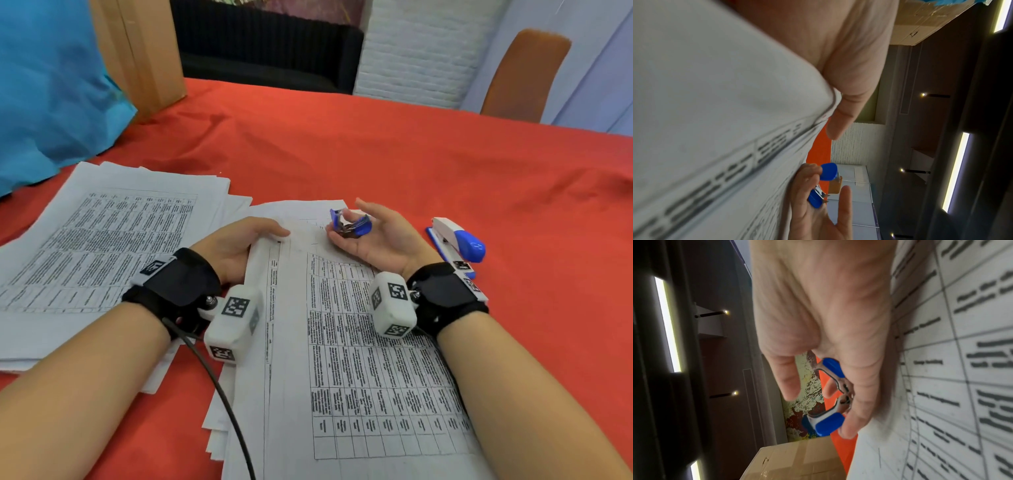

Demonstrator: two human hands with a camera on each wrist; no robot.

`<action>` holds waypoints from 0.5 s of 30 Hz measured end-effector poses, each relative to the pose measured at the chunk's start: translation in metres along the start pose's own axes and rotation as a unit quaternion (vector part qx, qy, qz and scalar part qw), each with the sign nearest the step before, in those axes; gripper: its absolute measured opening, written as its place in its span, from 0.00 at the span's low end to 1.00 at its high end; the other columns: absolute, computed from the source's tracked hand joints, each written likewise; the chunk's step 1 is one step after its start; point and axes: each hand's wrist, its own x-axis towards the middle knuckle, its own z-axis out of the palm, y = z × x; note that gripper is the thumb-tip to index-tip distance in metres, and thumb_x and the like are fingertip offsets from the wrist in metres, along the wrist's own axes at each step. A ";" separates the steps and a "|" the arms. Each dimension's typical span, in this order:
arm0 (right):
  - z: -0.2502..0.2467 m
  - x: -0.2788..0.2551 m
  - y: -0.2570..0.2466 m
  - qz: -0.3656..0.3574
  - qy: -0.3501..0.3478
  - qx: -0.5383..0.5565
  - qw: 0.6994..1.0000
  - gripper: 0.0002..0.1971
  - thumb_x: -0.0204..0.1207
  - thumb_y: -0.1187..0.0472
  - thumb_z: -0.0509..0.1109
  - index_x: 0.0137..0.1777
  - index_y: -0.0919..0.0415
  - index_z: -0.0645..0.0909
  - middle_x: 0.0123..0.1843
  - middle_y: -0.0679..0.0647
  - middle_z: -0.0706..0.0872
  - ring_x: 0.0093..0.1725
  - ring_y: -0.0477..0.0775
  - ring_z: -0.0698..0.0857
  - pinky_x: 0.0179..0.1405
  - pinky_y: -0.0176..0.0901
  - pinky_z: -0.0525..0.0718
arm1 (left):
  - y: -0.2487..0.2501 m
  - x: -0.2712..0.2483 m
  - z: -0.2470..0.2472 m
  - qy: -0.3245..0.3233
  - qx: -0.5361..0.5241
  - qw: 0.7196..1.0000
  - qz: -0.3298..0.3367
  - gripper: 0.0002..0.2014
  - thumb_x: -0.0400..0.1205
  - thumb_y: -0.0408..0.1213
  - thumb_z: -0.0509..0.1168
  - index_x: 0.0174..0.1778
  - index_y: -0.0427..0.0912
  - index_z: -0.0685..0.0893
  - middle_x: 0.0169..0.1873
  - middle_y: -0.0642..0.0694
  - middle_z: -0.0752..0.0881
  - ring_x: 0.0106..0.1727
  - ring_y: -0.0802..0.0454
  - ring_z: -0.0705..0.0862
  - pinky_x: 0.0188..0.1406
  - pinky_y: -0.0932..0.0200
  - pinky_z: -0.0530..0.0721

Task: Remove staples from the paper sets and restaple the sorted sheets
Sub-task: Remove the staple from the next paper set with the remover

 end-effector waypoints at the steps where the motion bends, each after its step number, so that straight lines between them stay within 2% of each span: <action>1: 0.001 -0.001 0.000 0.006 -0.008 0.017 1.000 0.19 0.76 0.61 0.69 0.63 0.70 0.72 0.61 0.66 0.76 0.59 0.71 0.82 0.57 0.63 0.85 | 0.001 -0.001 0.000 -0.005 0.001 1.000 0.002 0.15 0.76 0.31 0.62 0.58 0.33 0.82 0.48 0.32 0.88 0.45 0.37 0.89 0.54 0.41 0.86; 3: 0.006 -0.004 0.001 0.012 -0.015 0.036 0.999 0.19 0.79 0.58 0.60 0.59 0.76 0.76 0.58 0.69 0.79 0.59 0.70 0.81 0.62 0.63 0.82 | 0.001 -0.004 0.002 -0.012 -0.001 1.000 0.014 0.14 0.73 0.31 0.64 0.52 0.32 0.86 0.49 0.32 0.88 0.48 0.37 0.88 0.63 0.41 0.81; 4: 0.007 -0.005 0.002 0.007 -0.018 0.043 0.999 0.20 0.78 0.59 0.56 0.58 0.77 0.77 0.58 0.68 0.80 0.59 0.69 0.81 0.60 0.61 0.83 | 0.002 -0.006 0.003 -0.015 0.001 1.000 0.020 0.12 0.73 0.31 0.64 0.48 0.33 0.88 0.49 0.32 0.88 0.49 0.37 0.88 0.64 0.40 0.80; 5: 0.008 -0.005 0.003 0.003 -0.022 0.049 0.999 0.21 0.76 0.61 0.55 0.58 0.79 0.76 0.58 0.67 0.79 0.59 0.69 0.79 0.57 0.61 0.85 | 0.002 -0.006 0.004 -0.017 0.004 1.000 0.024 0.12 0.73 0.32 0.63 0.48 0.33 0.88 0.51 0.32 0.87 0.50 0.37 0.87 0.64 0.40 0.80; 7: 0.008 -0.004 0.004 0.008 -0.033 0.047 0.998 0.22 0.73 0.63 0.57 0.59 0.80 0.77 0.59 0.66 0.78 0.60 0.68 0.78 0.53 0.61 0.87 | 0.001 -0.008 0.004 -0.029 0.007 0.999 0.026 0.19 0.73 0.33 0.63 0.59 0.34 0.84 0.56 0.32 0.85 0.53 0.36 0.86 0.60 0.41 0.82; 9: 0.006 -0.003 0.004 0.004 -0.028 0.012 1.000 0.20 0.78 0.61 0.60 0.59 0.79 0.79 0.60 0.65 0.79 0.60 0.66 0.80 0.57 0.58 0.86 | 0.000 -0.009 0.003 -0.048 0.005 0.998 0.027 0.24 0.71 0.34 0.65 0.64 0.35 0.82 0.58 0.32 0.85 0.54 0.36 0.86 0.58 0.42 0.84; 12: 0.006 -0.002 0.005 -0.036 -0.012 -0.102 0.994 0.21 0.84 0.58 0.60 0.70 0.72 0.76 0.59 0.64 0.78 0.55 0.61 0.81 0.68 0.55 0.80 | 0.000 -0.007 0.003 -0.050 0.005 0.999 0.021 0.26 0.70 0.33 0.65 0.66 0.35 0.81 0.61 0.31 0.84 0.56 0.36 0.86 0.59 0.41 0.83; 15: 0.009 -0.004 0.009 -0.058 -0.028 -0.267 0.962 0.15 0.83 0.63 0.63 0.67 0.65 0.80 0.55 0.60 0.79 0.53 0.56 0.81 0.68 0.52 0.79 | 0.001 -0.007 0.002 -0.042 0.007 0.999 0.012 0.26 0.72 0.32 0.63 0.69 0.34 0.79 0.64 0.30 0.81 0.60 0.35 0.84 0.65 0.41 0.80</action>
